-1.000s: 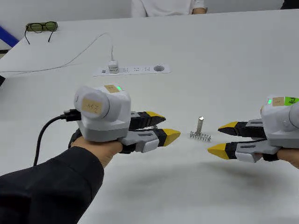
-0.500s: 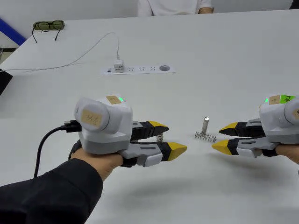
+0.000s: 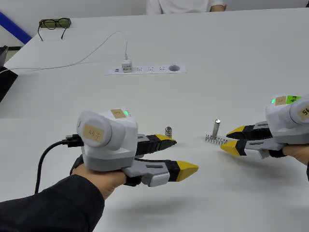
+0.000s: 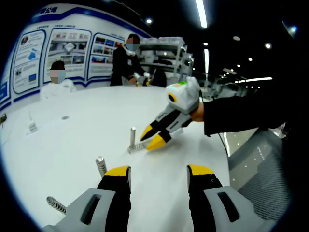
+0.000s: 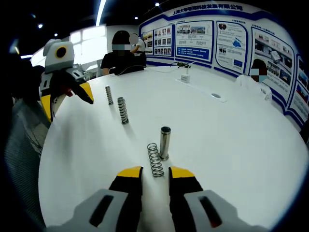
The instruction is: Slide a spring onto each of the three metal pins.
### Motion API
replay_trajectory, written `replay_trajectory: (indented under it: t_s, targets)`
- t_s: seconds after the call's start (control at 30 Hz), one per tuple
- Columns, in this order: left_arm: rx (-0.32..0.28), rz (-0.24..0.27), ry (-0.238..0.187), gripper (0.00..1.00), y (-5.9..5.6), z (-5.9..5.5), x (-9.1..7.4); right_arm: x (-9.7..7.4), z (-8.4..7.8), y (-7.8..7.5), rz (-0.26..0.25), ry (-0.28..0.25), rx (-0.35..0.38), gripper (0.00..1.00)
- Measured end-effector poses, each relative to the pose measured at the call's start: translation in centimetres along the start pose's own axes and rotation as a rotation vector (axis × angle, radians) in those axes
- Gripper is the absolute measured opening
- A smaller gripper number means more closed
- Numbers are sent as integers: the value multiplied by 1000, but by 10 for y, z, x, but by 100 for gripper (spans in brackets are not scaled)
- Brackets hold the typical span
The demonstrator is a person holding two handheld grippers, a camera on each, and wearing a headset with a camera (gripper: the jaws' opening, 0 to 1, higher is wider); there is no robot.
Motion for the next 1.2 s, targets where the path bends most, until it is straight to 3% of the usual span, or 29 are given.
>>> replay_trajectory:
  t_s: [0.37,0.9,1.2]
  targets:
    - [-15,-16,3,52,-9,-10,-5,6,-1,-1,16,13,2,19]
    - [-32,-4,7,52,-5,-14,-5,10,-1,0,-1,26,-26,12]
    - [-42,-1,9,51,-2,-16,-4,4,-9,3,17,29,9,12]
Point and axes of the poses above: the centre of the closed fingertips' face, and the gripper's own axes: x roughly forward along the fingers, y roughly to its left, z roughly out of its top, the point moved 8 cm from there along -x, roughly backward along the fingers, and after that the axes turned 11 degrees about y, right-handed, at the moved point
